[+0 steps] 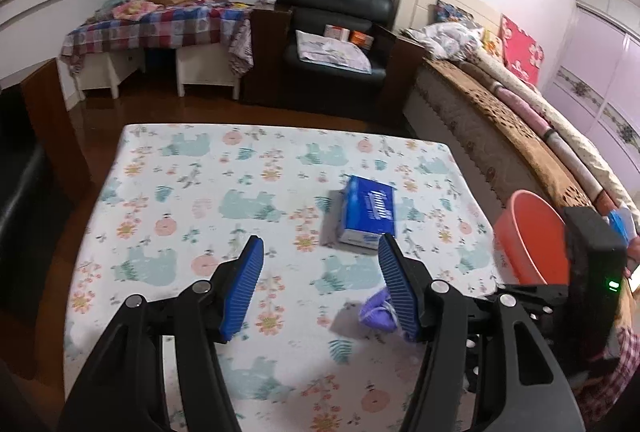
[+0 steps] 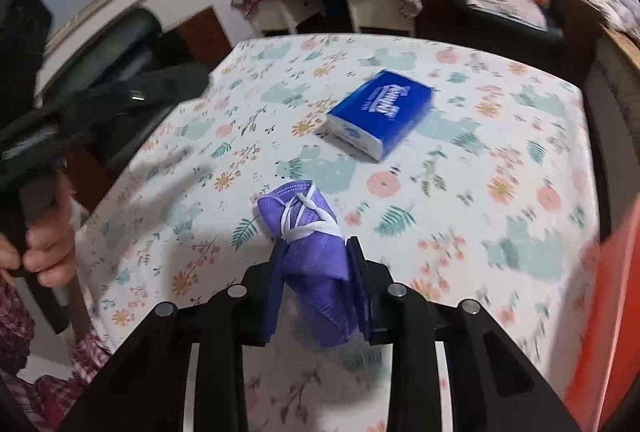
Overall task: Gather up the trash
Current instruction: 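Lower both open tools toward the purple cloth beside the blue tissue box, then grasp the blue Tempo tissue box with the left tool while the right tool holds the purple cloth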
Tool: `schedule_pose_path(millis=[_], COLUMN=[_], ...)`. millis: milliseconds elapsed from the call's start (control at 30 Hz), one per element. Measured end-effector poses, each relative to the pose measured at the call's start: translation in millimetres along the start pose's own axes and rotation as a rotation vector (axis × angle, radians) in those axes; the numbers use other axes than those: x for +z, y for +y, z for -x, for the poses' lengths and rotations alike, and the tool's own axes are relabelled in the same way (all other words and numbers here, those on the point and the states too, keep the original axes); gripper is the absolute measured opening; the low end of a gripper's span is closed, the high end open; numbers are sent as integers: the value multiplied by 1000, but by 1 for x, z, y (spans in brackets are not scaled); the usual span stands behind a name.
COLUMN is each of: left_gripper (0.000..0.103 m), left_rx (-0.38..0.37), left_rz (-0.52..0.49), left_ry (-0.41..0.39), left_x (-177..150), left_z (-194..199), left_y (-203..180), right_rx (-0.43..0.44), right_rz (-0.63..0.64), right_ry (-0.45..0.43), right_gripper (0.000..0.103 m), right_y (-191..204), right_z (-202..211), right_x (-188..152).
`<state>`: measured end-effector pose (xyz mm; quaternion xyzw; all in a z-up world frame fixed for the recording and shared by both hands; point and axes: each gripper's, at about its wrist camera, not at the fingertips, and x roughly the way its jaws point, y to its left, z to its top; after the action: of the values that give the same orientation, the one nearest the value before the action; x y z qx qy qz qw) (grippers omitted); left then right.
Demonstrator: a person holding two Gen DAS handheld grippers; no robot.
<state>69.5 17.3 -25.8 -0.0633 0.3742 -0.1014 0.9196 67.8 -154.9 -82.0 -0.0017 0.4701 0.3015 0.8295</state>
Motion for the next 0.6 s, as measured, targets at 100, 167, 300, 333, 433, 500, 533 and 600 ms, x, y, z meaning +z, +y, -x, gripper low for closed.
schedule_pose_path(millis=[100, 167, 300, 333, 433, 500, 533, 600], left_gripper=[60, 60, 60, 60, 60, 60, 60, 60], left_rx=[-25, -44, -35, -27, 6, 30, 46, 67], left_rz=[-27, -37, -84, -99, -134, -152, -156, -158], left_ry=[21, 45, 84, 89, 116, 131, 136, 152], left_x=[4, 8, 13, 15, 18, 17, 18, 16], left_z=[-14, -28, -60, -68, -90, -103, -108, -117], left_y=[-14, -24, -44, -47, -57, -61, -60, -60], right_rx=[-31, -72, -151, -162, -171, -174, -173, -171], right_rz=[-71, -138, -223, -236, -282, -299, -306, -315], right_ry=[-53, -91, -147, -155, -177, -183, -183, -182], right_gripper=[29, 29, 29, 29, 29, 29, 29, 29], right_y=[-9, -21, -43, -46, -59, -67, -69, -72], right_z=[22, 37, 58, 60, 67, 69, 68, 65], right_x=[-13, -21, -26, -25, -24, -25, -25, -26])
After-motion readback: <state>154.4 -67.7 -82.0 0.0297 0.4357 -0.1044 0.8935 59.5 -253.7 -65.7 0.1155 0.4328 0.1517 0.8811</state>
